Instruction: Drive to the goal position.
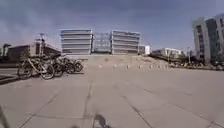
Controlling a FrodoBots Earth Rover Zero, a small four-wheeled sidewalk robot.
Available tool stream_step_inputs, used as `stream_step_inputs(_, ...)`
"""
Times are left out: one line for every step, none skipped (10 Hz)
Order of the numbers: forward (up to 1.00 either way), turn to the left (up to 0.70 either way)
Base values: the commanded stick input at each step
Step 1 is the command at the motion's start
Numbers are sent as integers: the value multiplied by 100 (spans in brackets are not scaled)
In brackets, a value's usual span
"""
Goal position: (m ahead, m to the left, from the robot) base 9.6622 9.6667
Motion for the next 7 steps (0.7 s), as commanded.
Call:
stream_step_inputs(100,0)
stream_step_inputs(100,0)
stream_step_inputs(100,0)
stream_step_inputs(100,0)
stream_step_inputs(100,40)
stream_step_inputs(100,40)
stream_step_inputs(100,40)
